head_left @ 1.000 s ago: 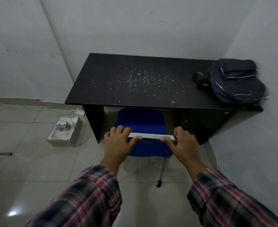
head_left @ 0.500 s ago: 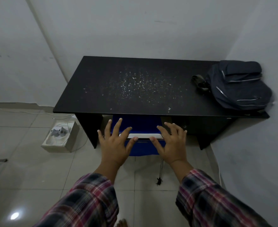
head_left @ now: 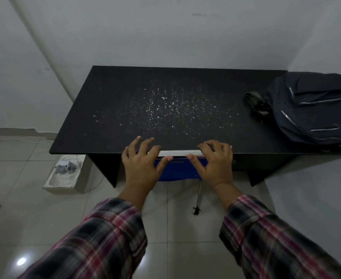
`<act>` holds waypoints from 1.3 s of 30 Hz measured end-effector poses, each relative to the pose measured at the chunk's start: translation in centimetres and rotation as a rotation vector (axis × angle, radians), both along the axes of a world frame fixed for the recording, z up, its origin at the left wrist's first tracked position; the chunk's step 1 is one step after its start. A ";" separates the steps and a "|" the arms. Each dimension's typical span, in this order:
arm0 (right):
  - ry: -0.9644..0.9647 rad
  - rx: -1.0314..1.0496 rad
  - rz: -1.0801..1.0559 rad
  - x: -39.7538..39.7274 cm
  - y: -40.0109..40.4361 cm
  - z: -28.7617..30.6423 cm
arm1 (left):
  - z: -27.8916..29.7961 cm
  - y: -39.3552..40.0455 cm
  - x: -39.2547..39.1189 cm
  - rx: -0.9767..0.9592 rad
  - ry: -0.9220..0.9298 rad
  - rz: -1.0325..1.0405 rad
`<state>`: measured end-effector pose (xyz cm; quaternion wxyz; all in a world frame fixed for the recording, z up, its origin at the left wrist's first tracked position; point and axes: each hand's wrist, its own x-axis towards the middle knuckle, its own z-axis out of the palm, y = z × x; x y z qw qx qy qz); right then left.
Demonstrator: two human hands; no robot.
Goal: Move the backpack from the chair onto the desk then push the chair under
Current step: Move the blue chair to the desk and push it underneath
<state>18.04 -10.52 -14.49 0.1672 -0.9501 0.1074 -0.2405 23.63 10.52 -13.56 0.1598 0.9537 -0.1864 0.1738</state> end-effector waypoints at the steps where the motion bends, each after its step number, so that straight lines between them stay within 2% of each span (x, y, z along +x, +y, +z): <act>1: 0.002 0.005 0.015 -0.1 -0.8 0.0 | -0.1 -0.7 -0.4 -0.001 0.001 0.000; 5: 0.035 -0.010 -0.007 -0.6 -1.7 0.4 | -0.2 -1.2 -0.8 -0.004 -0.002 -0.012; 8: 0.072 -0.006 -0.064 -1.1 -0.5 0.5 | 0.1 0.0 -0.6 0.084 0.035 -0.064; 13: 0.140 0.014 -0.036 -2.0 0.3 1.3 | 1.1 0.7 -1.1 0.195 0.196 -0.086; 22: 0.259 0.093 -0.002 -3.3 3.3 1.5 | 2.3 4.1 -0.6 0.362 0.266 -0.143; 31: 0.365 0.100 -0.008 -2.6 3.1 2.3 | 2.6 3.4 -1.0 0.307 0.298 -0.083; 39: 0.621 0.007 -0.036 -2.5 3.4 4.5 | 3.6 2.4 -3.0 0.290 0.415 0.020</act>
